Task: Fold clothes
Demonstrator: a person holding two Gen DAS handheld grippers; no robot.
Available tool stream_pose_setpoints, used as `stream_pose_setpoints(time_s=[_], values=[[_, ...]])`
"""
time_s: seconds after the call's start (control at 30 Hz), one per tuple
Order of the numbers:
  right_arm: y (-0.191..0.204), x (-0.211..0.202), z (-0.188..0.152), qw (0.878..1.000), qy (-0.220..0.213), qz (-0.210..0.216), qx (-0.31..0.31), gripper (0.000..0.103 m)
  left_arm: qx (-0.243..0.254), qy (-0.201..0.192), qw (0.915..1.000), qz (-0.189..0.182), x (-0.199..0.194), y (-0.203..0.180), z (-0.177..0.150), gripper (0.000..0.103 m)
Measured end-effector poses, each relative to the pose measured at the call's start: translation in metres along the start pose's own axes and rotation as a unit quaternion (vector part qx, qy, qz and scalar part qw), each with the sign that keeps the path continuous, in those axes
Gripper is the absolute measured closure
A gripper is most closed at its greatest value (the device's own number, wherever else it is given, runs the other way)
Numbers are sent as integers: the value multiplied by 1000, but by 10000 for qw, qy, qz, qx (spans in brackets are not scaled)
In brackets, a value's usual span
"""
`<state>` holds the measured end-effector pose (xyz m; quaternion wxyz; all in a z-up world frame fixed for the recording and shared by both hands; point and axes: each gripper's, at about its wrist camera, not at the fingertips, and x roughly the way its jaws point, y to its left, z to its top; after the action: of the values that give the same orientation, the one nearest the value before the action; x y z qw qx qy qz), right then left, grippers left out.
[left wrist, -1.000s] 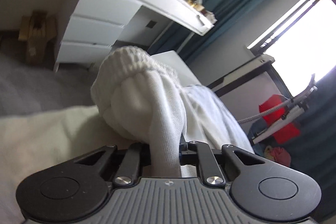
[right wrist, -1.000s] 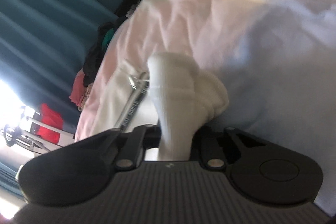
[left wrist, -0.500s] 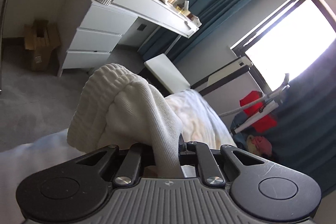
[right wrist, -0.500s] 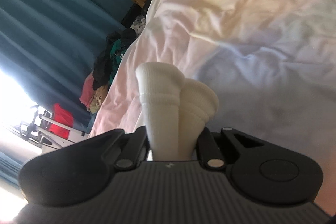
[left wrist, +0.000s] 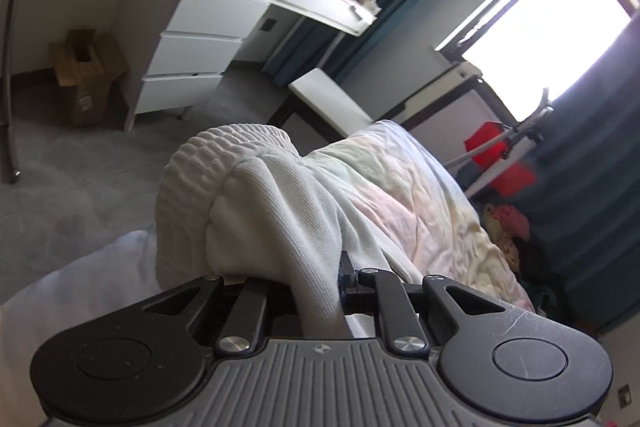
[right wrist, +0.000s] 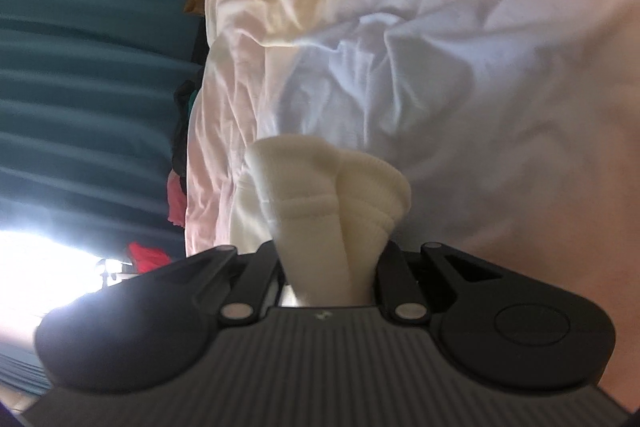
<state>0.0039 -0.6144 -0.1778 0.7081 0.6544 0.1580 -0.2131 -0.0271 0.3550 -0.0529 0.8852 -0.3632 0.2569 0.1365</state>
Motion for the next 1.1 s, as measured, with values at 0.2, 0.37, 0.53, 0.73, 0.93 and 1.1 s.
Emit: stream_pose_setpoints(time_s=[0.2, 0.37, 0.53, 0.73, 0.93, 1.1], values=[[2, 0, 2, 9994, 98, 116, -303, 92, 753, -27, 9970, 159, -17, -17, -16, 71], [7, 0, 4, 9984, 181, 184, -505, 92, 1426, -104, 9892, 316, -34, -37, -29, 34], [-5, 7, 7, 9984, 378, 244, -354, 86, 1840, -516, 9803, 497, -63, -76, -43, 20], [-15, 13, 13, 9946, 685, 781, 5, 42, 2641, -1086, 9575, 414, -80, -148, -76, 14], [-7, 11, 10, 9918, 592, 1117, -167, 30, 2719, -502, 9610, -82, -57, -214, -131, 14], [-4, 9, 11, 9876, 537, 1443, -292, 29, 2989, -84, 9530, -477, -31, -255, -195, 13]])
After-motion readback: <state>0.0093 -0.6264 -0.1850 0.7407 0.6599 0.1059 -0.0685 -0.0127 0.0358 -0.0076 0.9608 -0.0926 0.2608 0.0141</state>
